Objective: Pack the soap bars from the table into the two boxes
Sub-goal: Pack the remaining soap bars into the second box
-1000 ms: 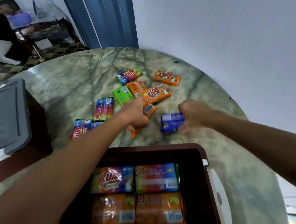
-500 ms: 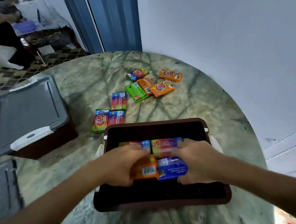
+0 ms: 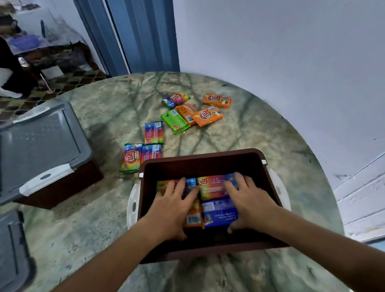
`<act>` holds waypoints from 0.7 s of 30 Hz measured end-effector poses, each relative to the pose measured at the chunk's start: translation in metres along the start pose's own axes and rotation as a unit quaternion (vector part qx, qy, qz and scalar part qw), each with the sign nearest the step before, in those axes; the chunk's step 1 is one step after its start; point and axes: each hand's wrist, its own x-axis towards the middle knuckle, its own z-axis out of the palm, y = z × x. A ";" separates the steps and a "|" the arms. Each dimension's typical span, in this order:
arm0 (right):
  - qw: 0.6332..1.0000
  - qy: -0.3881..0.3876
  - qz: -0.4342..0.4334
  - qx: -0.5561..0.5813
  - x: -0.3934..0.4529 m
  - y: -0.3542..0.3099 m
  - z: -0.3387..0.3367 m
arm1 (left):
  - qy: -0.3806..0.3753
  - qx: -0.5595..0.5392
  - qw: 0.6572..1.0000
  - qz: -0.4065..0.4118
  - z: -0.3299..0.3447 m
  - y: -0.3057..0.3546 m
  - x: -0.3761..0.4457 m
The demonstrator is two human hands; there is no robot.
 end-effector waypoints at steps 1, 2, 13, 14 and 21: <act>0.999 -0.021 0.013 0.020 0.001 0.000 -0.001 | -0.005 -0.003 1.000 -0.002 0.001 0.001 0.004; 0.998 -0.037 0.019 0.040 0.004 -0.002 0.000 | -0.004 0.002 1.000 -0.002 0.001 0.002 0.007; 0.997 -0.067 0.022 0.002 0.010 -0.014 -0.012 | -0.003 -0.028 0.999 0.036 -0.012 -0.011 0.015; 0.998 -0.060 0.018 0.019 0.009 -0.013 -0.021 | -0.004 -0.120 0.992 0.033 -0.018 -0.017 0.013; 0.910 0.296 0.126 0.262 -0.014 0.032 -0.058 | 0.377 -0.401 0.825 -0.126 -0.025 -0.072 -0.020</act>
